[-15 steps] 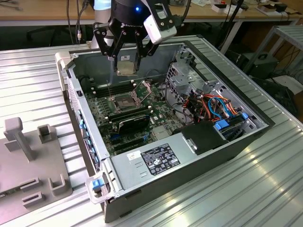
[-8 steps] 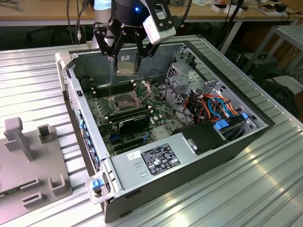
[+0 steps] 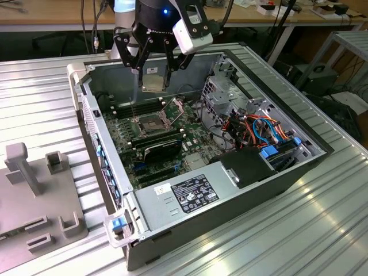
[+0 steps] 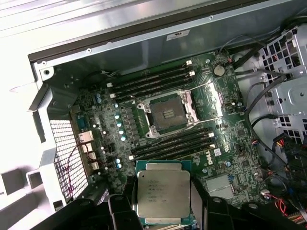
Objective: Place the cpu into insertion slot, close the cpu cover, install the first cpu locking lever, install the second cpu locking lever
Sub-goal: 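Place the cpu into insertion slot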
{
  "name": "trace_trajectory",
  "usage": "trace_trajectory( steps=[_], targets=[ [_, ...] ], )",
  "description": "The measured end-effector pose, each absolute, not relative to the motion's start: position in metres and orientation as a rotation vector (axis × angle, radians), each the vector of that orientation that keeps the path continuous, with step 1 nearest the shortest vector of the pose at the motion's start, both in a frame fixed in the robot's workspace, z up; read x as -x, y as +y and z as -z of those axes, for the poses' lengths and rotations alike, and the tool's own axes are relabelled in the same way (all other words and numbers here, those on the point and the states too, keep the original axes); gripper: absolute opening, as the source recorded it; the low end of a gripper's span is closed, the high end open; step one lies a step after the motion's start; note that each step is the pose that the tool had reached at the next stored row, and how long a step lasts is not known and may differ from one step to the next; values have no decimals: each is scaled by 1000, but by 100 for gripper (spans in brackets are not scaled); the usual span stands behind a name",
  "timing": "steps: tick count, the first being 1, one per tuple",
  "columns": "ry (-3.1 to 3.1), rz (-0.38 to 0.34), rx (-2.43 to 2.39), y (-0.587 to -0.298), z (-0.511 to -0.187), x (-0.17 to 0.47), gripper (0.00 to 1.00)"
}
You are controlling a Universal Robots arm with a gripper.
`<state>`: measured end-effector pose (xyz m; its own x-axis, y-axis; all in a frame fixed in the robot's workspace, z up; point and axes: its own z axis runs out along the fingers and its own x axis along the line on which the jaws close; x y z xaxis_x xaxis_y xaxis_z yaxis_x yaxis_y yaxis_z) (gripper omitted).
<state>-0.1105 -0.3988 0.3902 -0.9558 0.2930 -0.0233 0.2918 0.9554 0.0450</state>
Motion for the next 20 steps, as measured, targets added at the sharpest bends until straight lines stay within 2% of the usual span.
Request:
trace_trajectory(
  steps=[20],
  targets=[
    [3055,-61,-580,-399,-388,108,55]
  ],
)
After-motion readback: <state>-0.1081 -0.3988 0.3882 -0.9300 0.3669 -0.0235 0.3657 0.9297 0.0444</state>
